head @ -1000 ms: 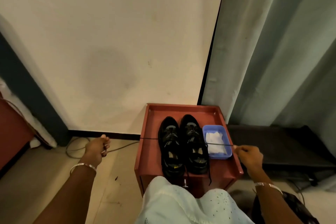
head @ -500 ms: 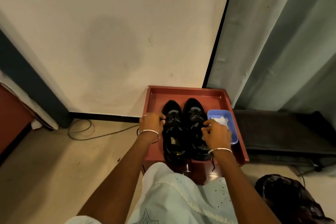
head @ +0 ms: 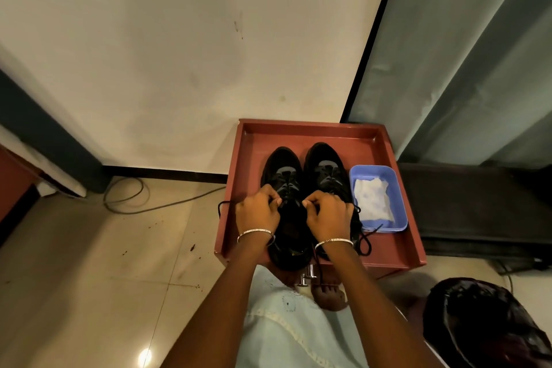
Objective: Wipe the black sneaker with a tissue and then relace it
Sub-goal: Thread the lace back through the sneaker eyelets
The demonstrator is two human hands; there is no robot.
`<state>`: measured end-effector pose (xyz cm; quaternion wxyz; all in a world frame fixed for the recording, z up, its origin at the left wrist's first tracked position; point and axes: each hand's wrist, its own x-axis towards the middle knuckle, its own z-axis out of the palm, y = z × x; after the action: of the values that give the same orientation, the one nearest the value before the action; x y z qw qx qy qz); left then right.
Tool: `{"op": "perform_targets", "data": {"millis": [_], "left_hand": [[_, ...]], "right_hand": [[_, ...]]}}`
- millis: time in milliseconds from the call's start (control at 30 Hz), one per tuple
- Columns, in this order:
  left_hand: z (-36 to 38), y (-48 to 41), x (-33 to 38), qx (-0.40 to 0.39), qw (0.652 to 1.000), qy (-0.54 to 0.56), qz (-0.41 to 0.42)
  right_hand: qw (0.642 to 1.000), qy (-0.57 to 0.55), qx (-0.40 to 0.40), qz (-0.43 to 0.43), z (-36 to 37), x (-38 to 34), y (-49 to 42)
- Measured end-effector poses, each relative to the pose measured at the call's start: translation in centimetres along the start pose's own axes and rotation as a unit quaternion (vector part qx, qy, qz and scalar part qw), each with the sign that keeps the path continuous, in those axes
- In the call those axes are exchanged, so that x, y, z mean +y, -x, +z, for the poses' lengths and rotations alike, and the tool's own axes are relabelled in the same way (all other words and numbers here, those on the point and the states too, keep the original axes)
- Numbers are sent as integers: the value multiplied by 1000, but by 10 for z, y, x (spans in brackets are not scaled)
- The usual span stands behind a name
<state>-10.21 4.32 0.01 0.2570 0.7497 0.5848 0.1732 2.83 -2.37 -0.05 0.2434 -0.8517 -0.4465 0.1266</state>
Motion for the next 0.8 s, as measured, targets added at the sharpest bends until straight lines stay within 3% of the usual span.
{"op": "perform_targets", "data": {"millis": [167,467,667,800], "left_hand": [[8,5,-3,50,997,7,-50],[5,8,6,63,991,7,-119],[-4,7,11,51,995,13,-84],[-6,9,11,33,994,21,-99]], "right_hand": [[999,36,33,12,4,6,1],[995,54,62,53,4,0,0],[999,3,43,6,-3,9,5],[999,36,28,14,-6,8,8]]}}
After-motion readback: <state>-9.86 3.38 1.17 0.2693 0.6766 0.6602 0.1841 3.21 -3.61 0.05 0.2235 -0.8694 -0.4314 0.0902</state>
